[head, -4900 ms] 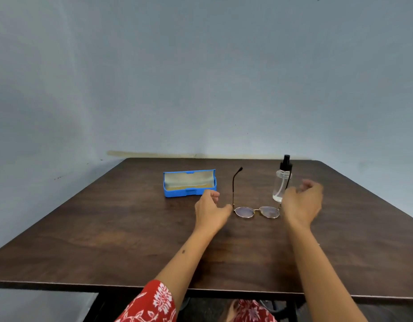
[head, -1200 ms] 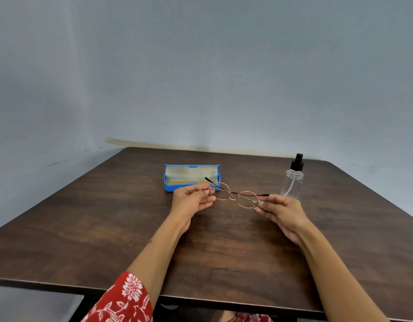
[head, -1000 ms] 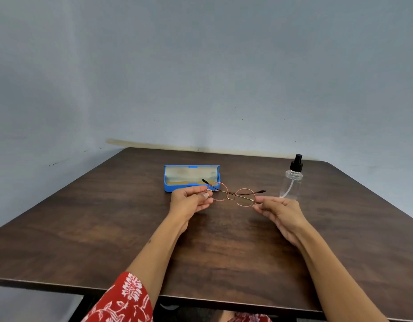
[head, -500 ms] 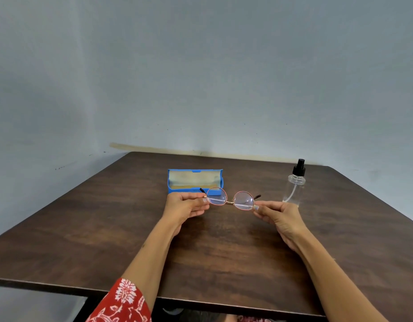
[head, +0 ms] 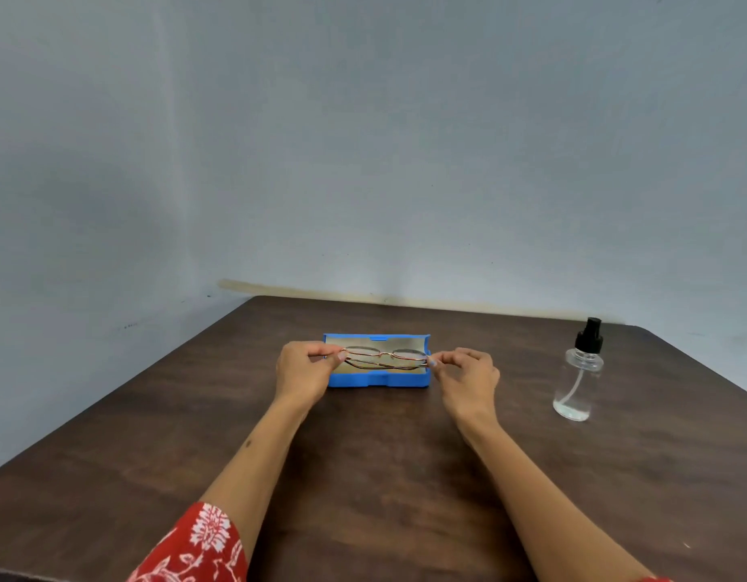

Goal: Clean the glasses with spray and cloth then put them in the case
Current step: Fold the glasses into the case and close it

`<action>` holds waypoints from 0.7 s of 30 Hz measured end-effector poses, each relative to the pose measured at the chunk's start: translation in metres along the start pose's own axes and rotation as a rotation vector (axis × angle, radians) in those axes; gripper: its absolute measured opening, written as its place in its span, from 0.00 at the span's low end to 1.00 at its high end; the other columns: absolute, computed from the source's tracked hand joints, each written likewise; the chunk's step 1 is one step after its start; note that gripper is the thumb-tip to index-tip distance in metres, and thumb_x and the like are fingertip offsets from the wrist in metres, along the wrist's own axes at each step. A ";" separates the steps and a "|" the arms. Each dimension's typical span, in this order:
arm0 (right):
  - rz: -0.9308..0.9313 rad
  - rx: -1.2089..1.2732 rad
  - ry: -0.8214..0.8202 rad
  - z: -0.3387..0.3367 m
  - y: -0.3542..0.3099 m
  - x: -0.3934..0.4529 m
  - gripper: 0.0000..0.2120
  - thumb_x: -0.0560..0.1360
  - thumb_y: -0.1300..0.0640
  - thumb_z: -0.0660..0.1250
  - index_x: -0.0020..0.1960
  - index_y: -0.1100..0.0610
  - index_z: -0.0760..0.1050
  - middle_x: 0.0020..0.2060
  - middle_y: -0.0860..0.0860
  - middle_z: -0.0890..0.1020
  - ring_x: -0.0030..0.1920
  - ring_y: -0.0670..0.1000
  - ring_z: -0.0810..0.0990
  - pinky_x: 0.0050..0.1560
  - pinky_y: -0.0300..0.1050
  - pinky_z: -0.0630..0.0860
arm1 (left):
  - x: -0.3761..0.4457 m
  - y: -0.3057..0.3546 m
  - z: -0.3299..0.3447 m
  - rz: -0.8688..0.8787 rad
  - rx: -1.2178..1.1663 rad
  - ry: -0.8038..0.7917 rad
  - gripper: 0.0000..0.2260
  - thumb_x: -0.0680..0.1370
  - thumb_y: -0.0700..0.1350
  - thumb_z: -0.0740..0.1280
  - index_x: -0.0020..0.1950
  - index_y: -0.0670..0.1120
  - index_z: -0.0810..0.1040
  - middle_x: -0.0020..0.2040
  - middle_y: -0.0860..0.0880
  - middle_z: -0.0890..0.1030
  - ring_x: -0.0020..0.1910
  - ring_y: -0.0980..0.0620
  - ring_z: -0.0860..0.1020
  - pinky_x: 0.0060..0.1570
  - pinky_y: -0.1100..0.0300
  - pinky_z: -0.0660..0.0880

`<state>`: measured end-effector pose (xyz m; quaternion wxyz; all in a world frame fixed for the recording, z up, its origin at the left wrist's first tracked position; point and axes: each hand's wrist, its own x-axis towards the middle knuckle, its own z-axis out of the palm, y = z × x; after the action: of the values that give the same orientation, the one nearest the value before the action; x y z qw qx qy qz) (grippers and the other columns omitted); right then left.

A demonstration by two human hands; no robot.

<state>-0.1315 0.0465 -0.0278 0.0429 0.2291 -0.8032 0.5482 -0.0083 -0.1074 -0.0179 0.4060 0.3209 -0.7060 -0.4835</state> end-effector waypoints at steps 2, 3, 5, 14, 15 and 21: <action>0.018 -0.003 0.001 0.009 -0.001 0.003 0.03 0.75 0.53 0.67 0.44 0.51 0.78 0.59 0.52 0.69 0.65 0.52 0.60 0.65 0.56 0.63 | 0.008 -0.005 0.000 0.017 0.021 0.032 0.08 0.70 0.40 0.74 0.49 0.44 0.84 0.49 0.49 0.83 0.40 0.63 0.74 0.43 0.69 0.69; 0.026 -0.010 0.001 0.013 0.000 0.005 0.03 0.75 0.53 0.67 0.43 0.50 0.78 0.60 0.52 0.69 0.66 0.52 0.59 0.65 0.56 0.62 | 0.012 -0.008 0.001 0.017 0.036 0.045 0.08 0.70 0.41 0.74 0.48 0.44 0.84 0.50 0.48 0.82 0.40 0.64 0.73 0.42 0.69 0.67; 0.038 -0.034 -0.006 0.019 0.002 0.008 0.03 0.75 0.53 0.67 0.43 0.49 0.78 0.61 0.51 0.68 0.67 0.52 0.59 0.66 0.56 0.59 | 0.017 -0.012 0.001 0.000 0.074 0.064 0.08 0.70 0.41 0.75 0.48 0.44 0.85 0.54 0.46 0.82 0.47 0.58 0.74 0.47 0.65 0.67; 0.033 -0.114 -0.041 0.027 0.003 0.019 0.03 0.74 0.54 0.69 0.47 0.51 0.81 0.62 0.50 0.68 0.67 0.53 0.59 0.66 0.56 0.57 | 0.022 -0.025 0.008 0.135 0.289 0.126 0.07 0.72 0.41 0.72 0.49 0.43 0.84 0.58 0.44 0.78 0.58 0.49 0.74 0.52 0.63 0.66; 0.035 -0.122 -0.047 0.027 0.003 0.019 0.04 0.74 0.54 0.69 0.47 0.51 0.81 0.62 0.51 0.69 0.67 0.53 0.60 0.66 0.56 0.57 | 0.023 -0.026 0.009 0.155 0.327 0.126 0.06 0.73 0.41 0.72 0.49 0.42 0.84 0.58 0.45 0.77 0.59 0.49 0.73 0.52 0.64 0.65; 0.028 -0.152 -0.048 0.027 0.001 0.019 0.05 0.74 0.54 0.69 0.49 0.52 0.81 0.63 0.51 0.69 0.67 0.53 0.60 0.67 0.57 0.58 | 0.021 -0.026 0.009 0.301 0.587 0.091 0.07 0.75 0.42 0.68 0.50 0.44 0.84 0.60 0.47 0.75 0.62 0.49 0.68 0.58 0.56 0.68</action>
<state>-0.1442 0.0158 -0.0331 0.0330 0.2271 -0.8464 0.4806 -0.0245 -0.1296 -0.0391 0.3941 0.3373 -0.8359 -0.1791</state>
